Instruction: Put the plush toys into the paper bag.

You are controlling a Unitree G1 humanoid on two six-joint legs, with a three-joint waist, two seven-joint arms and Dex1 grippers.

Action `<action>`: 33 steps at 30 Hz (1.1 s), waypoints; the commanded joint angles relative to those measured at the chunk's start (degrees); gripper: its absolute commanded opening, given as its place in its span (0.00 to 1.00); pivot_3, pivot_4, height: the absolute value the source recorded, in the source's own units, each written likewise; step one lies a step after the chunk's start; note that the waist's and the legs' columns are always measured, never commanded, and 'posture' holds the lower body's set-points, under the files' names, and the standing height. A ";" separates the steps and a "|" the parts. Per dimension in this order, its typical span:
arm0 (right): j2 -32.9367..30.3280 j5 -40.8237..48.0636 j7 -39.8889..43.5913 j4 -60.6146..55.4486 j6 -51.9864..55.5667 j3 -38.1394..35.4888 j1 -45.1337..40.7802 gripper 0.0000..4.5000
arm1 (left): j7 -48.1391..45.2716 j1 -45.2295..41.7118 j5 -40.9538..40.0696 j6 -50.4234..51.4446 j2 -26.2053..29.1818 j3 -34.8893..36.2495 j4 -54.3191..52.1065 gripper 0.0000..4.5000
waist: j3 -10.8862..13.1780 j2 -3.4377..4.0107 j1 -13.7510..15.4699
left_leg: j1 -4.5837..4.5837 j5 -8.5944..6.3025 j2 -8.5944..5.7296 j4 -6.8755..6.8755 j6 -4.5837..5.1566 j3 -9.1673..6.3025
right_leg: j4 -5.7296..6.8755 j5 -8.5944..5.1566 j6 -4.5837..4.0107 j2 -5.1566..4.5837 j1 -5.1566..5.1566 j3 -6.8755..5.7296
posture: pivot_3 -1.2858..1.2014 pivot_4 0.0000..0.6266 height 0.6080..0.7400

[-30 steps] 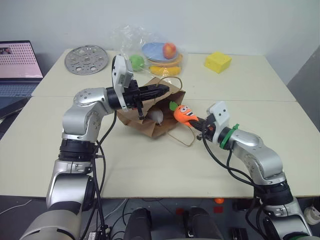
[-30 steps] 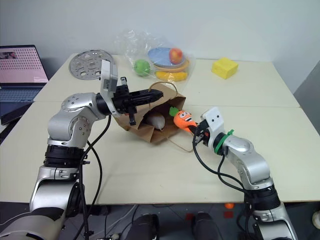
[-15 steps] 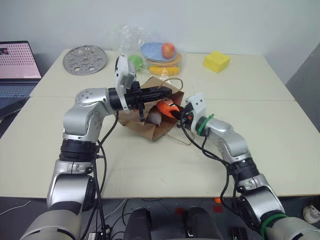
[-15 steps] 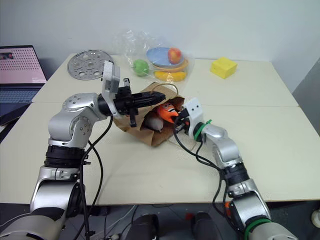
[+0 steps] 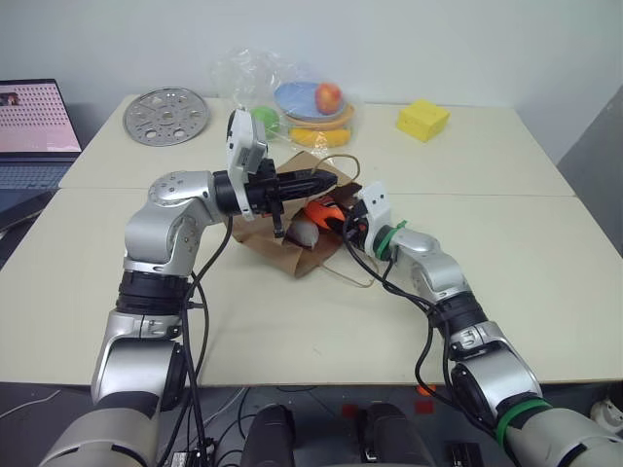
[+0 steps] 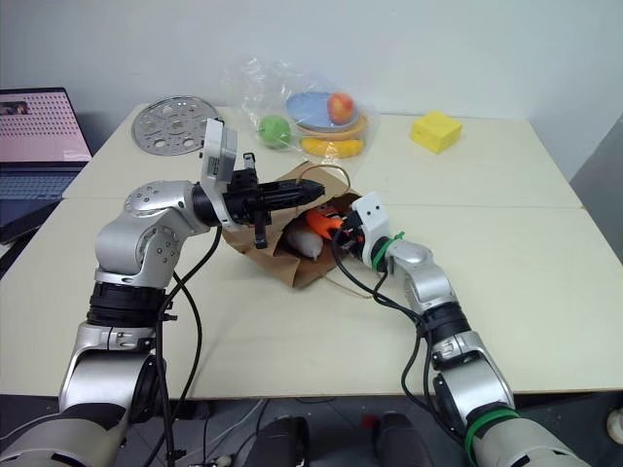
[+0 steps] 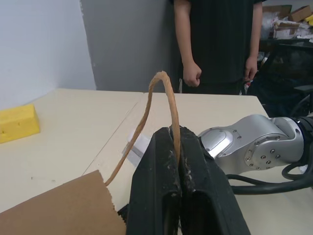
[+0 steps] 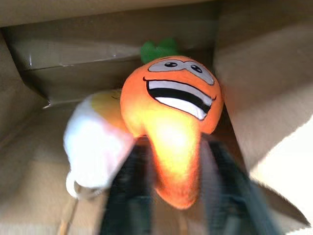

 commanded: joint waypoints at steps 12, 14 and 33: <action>-9.86 7.71 1.32 -42.76 20.58 -1.66 17.78 0.99 | 0.05 -0.29 -0.76 -1.38 -1.06 0.38 -1.67 0.00 | 0.00 0.00 0.19 | -0.02 -0.02 0.00 0.01 -0.02 -0.01 | 0.00 0.00 0.00 -0.01 0.00 -0.01 | 0.52 0.24 1.00; -11.91 9.19 2.24 -47.35 23.82 -0.52 20.50 0.99 | -0.05 -0.28 -0.76 -1.39 -1.05 0.37 -1.57 0.00 | 0.00 -0.01 0.19 | -0.03 -0.02 -0.02 0.01 -0.02 -0.01 | -0.02 -0.01 0.00 -0.01 0.00 0.00 | 0.52 0.24 1.00; -15.71 -4.44 0.37 -36.46 12.94 7.56 21.28 0.63 | 0.92 -0.87 -0.05 -1.85 -1.36 0.62 -0.78 0.00 | 0.00 -0.01 0.09 | -0.01 -0.01 -0.03 0.03 -0.02 -0.01 | -0.08 -0.02 0.02 0.00 0.02 0.03 | 0.52 0.24 1.00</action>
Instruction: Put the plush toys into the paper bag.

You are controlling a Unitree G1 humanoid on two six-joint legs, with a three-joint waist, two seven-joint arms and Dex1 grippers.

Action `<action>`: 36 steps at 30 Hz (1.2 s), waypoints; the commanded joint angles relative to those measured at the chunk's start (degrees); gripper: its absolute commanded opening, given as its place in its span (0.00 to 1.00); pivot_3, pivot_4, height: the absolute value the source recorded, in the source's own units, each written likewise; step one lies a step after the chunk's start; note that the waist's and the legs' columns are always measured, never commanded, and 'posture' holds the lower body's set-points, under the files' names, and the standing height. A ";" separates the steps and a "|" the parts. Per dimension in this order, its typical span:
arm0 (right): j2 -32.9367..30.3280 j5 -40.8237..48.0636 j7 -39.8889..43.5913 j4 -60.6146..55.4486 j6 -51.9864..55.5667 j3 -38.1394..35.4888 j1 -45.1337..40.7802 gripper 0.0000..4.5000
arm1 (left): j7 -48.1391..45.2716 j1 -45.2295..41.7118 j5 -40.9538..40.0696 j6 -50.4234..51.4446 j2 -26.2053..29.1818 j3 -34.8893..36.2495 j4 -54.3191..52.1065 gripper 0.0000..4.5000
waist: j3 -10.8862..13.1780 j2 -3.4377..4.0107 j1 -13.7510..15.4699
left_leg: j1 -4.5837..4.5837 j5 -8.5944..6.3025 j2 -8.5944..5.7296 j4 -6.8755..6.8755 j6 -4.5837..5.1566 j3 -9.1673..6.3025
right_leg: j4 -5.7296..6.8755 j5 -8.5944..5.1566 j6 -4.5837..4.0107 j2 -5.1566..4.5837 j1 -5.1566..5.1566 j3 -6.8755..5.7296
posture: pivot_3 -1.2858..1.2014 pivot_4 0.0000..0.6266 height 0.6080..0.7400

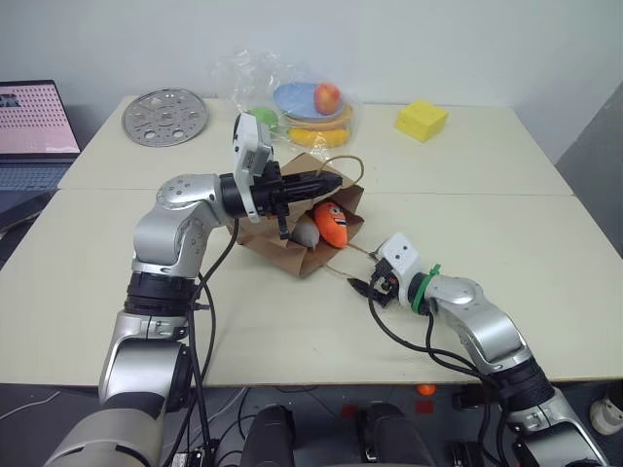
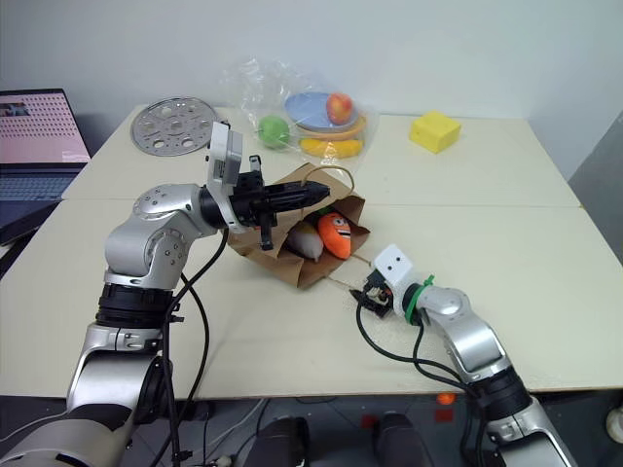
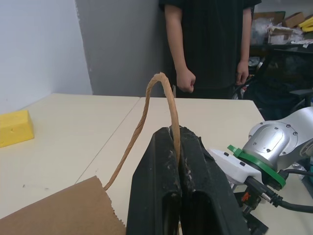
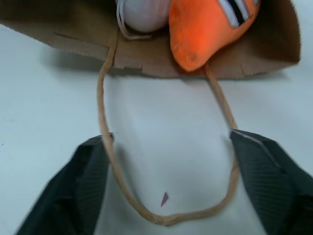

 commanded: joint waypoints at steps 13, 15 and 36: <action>-3.04 1.72 0.54 -5.34 -3.07 -9.64 0.71 0.00 | 1.04 -2.97 0.43 -2.52 0.19 0.78 1.53 0.00 | 0.00 0.00 0.10 | 0.00 0.00 -0.01 0.05 0.00 0.02 | 0.01 0.00 0.00 -0.01 0.02 0.02 | 0.52 0.24 1.00; -3.70 1.36 -0.70 -7.49 -3.41 -11.96 0.67 0.00 | 1.30 -4.05 1.12 -4.04 -0.32 0.61 3.37 0.00 | 0.00 0.00 0.11 | 0.00 0.00 -0.01 0.04 0.00 0.02 | 0.01 0.00 0.01 -0.01 0.02 0.02 | 0.52 0.24 1.00; -0.20 -2.16 -8.61 -22.61 -2.62 -9.46 -10.01 0.00 | 7.39 -14.52 9.22 -22.25 -3.98 2.93 27.83 0.00 | 0.01 -0.01 0.08 | -0.12 0.00 0.00 -0.06 0.00 0.00 | 0.06 -0.01 0.02 0.04 -0.19 -0.03 | 0.52 0.24 1.00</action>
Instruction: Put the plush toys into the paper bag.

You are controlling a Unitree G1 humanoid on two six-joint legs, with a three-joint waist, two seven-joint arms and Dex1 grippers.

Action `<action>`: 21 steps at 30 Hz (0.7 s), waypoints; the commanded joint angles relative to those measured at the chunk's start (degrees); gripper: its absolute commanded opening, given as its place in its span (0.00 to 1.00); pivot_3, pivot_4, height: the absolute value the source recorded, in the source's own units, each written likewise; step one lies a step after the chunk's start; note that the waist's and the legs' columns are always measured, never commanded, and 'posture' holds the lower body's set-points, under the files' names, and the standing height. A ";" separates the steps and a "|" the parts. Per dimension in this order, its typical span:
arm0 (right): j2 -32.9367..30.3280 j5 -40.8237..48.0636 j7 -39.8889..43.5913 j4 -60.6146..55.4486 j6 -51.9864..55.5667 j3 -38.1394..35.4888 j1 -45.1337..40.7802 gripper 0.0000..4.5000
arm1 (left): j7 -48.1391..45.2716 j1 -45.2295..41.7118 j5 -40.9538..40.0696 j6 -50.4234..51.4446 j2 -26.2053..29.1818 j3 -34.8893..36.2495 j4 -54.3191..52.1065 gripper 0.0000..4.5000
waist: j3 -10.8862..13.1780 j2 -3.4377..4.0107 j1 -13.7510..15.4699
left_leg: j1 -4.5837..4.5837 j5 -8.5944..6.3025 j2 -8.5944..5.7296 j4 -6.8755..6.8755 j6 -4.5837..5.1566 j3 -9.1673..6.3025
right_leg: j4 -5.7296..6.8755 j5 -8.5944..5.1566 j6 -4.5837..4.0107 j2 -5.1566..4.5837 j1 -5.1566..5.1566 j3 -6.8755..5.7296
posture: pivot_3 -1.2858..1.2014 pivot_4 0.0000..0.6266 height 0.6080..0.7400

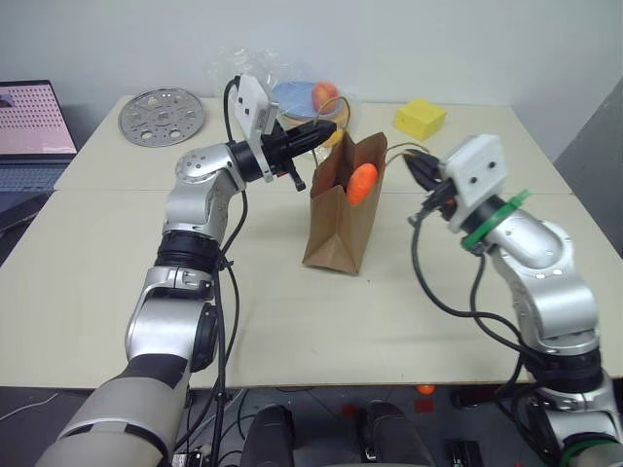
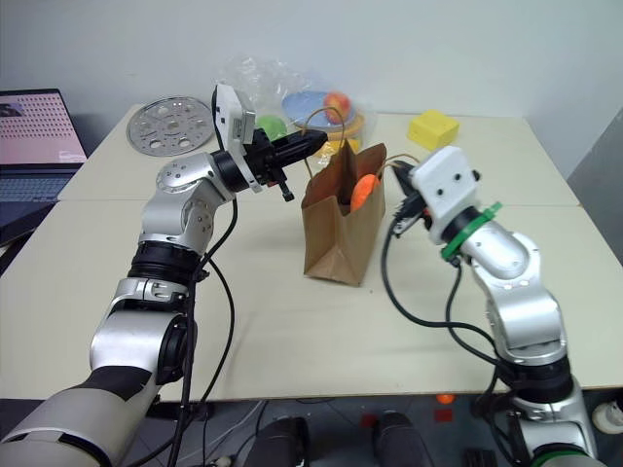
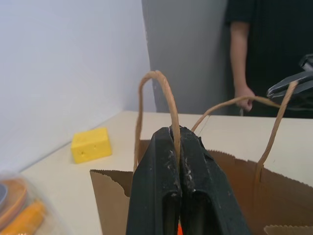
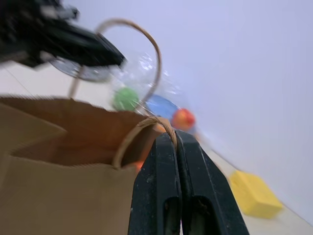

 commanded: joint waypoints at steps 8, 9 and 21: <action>3.91 -0.60 1.56 5.91 -2.90 4.82 -3.61 0.00 | -1.71 6.72 -1.56 4.79 5.25 1.35 -11.92 0.00 | 0.00 0.00 0.03 | -0.18 0.00 0.01 0.07 0.00 0.01 | 0.01 0.01 0.00 -0.02 -0.10 -0.01 | 0.52 0.24 1.00; 3.80 -0.26 1.94 6.42 -3.45 4.51 -3.95 0.07 | -1.16 7.39 -1.71 5.37 5.42 1.66 -13.21 0.00 | 0.00 0.00 0.13 | -0.19 0.00 0.01 0.08 -0.01 0.01 | 0.02 0.01 0.00 -0.02 -0.10 -0.01 | 0.52 0.24 1.00; -2.23 11.54 9.48 1.90 3.36 -5.84 -3.74 0.94 | 6.21 25.82 -12.16 25.73 11.85 8.08 -46.22 0.68 | 0.00 0.01 -0.19 | -0.19 0.00 0.06 0.08 -0.01 0.00 | 0.03 0.02 0.01 -0.04 -0.10 0.01 | 0.52 0.24 1.00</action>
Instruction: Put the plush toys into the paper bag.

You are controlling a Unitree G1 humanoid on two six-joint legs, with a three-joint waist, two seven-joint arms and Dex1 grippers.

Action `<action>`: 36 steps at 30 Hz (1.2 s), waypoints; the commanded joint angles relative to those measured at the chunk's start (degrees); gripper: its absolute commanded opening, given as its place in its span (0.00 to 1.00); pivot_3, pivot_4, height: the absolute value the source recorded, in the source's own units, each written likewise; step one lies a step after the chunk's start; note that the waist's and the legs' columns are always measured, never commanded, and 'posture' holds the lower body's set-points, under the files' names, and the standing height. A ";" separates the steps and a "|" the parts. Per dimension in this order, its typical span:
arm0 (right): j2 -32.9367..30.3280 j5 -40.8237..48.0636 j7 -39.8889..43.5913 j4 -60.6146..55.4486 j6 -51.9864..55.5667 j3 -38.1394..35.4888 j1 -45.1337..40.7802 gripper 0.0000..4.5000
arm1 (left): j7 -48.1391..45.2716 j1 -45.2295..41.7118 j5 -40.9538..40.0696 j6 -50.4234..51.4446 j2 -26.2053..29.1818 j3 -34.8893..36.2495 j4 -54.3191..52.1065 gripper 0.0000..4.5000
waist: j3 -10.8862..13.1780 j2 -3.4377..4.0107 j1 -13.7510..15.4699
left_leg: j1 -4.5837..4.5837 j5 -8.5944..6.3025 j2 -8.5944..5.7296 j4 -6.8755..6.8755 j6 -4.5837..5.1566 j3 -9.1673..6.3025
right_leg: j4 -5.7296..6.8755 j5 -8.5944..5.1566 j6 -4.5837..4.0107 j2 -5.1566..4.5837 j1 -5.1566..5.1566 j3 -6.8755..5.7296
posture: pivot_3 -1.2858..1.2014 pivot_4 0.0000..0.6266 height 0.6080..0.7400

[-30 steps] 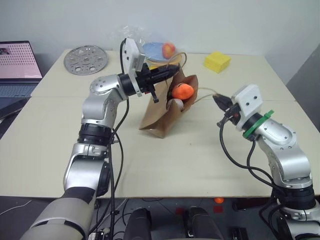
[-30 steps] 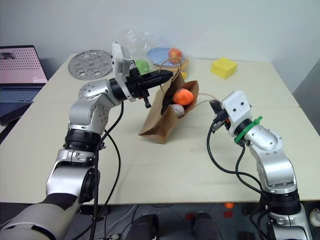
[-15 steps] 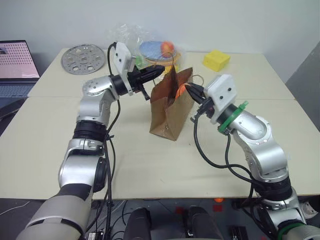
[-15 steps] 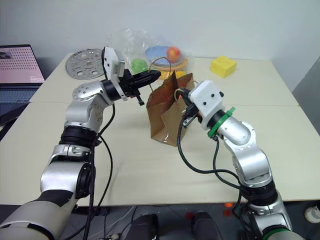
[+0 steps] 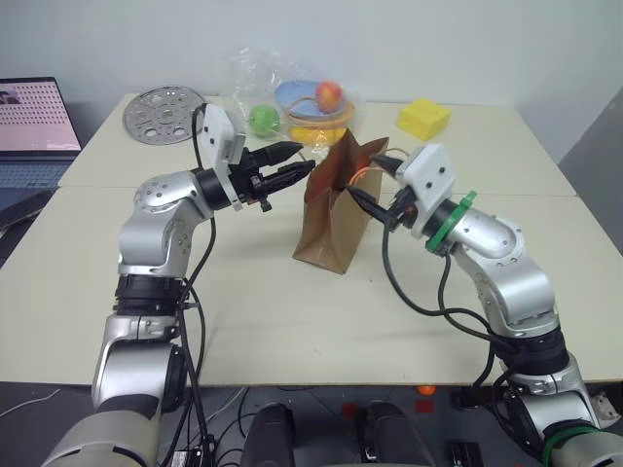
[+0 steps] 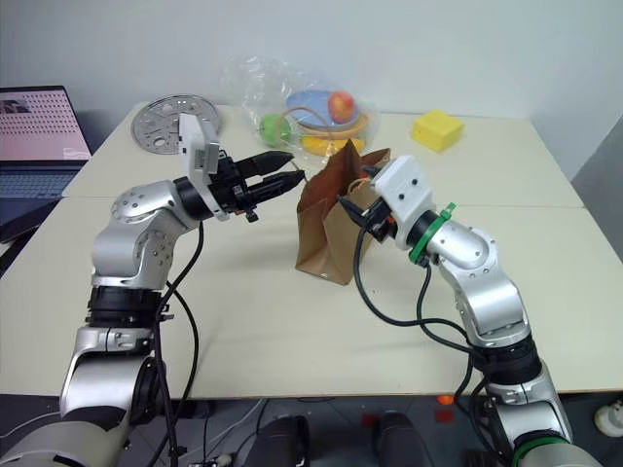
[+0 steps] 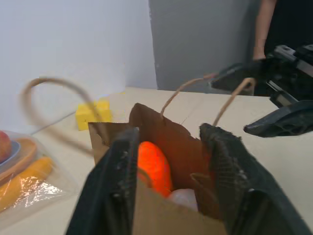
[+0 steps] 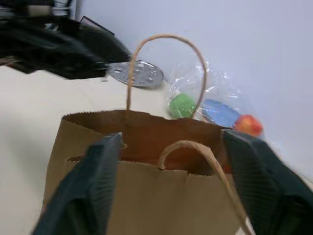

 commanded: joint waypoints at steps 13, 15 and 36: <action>-10.05 40.94 -2.26 -12.25 39.42 -24.46 -5.66 1.00 | 24.51 29.17 2.54 4.58 -9.45 -5.46 -31.46 0.99 | -0.09 -0.08 0.49 | 0.48 -0.02 -0.05 0.05 -0.04 0.10 | -0.29 -0.18 -0.44 -0.32 0.68 -0.05 | 0.52 0.24 1.00; -12.00 42.71 -2.28 -14.10 40.05 -23.58 -4.22 1.00 | 25.85 29.31 5.82 0.84 -11.97 -8.27 -29.01 0.99 | -0.09 -0.08 0.51 | 0.46 -0.02 -0.07 0.06 -0.03 0.18 | -0.45 -0.16 -0.45 -0.45 0.72 0.02 | 0.52 0.24 1.00; -16.32 52.36 -15.82 -19.70 38.84 -25.06 2.63 1.00 | 32.89 32.69 15.76 -14.23 -18.88 -11.74 -21.51 0.99 | -0.09 -0.05 0.05 | 0.38 -0.05 0.01 -0.06 0.01 0.05 | -0.44 -0.06 -0.22 -0.21 0.59 -0.07 | 0.52 0.24 1.00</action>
